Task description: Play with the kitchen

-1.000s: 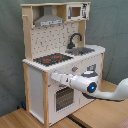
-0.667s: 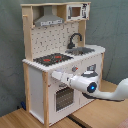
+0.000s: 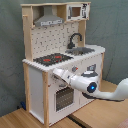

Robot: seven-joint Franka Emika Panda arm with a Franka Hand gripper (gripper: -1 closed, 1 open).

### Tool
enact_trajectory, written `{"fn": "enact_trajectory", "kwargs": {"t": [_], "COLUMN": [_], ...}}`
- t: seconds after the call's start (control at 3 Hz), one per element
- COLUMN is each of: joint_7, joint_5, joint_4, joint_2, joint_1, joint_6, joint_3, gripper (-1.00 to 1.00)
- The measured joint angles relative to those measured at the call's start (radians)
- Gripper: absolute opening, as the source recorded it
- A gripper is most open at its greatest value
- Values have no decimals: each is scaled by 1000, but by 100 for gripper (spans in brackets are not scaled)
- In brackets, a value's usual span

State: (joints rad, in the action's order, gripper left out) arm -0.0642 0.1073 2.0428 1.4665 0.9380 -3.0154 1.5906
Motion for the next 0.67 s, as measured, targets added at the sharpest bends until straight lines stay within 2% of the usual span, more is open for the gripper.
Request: {"fn": "enact_trajectory", "kwargs": {"t": [0.67], "joint_7": [-229], "joint_5": [-7], "joint_4": [-1], "joint_2": [0], "joint_1": [0], "joint_6": [-1], "joint_3": [0], "gripper": [-100]}}
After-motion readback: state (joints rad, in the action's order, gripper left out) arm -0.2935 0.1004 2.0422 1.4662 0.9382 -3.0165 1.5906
